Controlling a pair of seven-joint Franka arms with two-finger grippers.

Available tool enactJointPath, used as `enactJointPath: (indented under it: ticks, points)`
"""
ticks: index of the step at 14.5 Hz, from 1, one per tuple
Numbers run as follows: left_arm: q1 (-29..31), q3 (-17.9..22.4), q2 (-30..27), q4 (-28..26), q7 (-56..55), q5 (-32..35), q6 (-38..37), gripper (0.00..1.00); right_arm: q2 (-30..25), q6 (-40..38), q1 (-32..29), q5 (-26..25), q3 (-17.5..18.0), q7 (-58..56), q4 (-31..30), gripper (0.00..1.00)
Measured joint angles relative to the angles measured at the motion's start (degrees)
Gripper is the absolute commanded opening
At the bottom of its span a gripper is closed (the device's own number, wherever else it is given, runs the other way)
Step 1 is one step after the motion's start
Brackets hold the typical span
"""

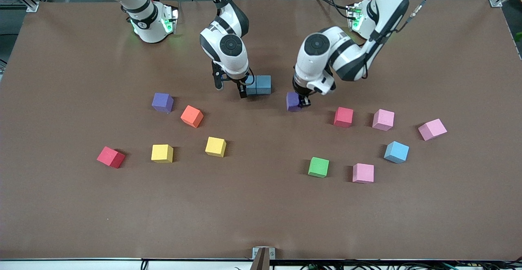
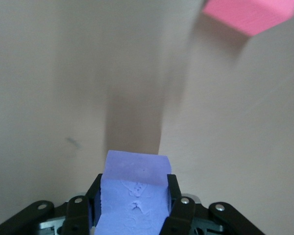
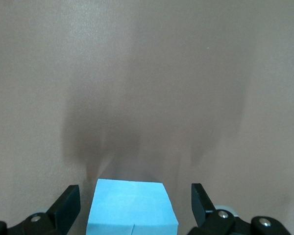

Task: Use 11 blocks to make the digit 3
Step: 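Place the blue block beside the other while the left gripper places purple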

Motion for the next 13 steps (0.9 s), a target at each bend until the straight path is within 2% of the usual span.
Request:
enactJointPath:
  ticks: [5, 10, 13]
  points:
    - [-0.57, -1.87, -0.91, -5.18, -0.92, -0.55, 5.32, 0.05, -1.55, -3.33, -0.12, 0.00, -0.35, -0.03, 1.02, 1.00]
    - [-3.23, -1.98, -0.44, -6.20, -1.97, -1.07, 7.71, 0.06, -5.05, -6.46, -1.05, -0.10, -0.59, -0.48, 1.15, 1.00]
    - [-3.69, -1.97, 0.32, -6.20, -2.44, -1.16, 8.19, 0.07, -7.31, -8.34, -3.99, -0.96, -0.76, -6.00, 1.18, 1.00]
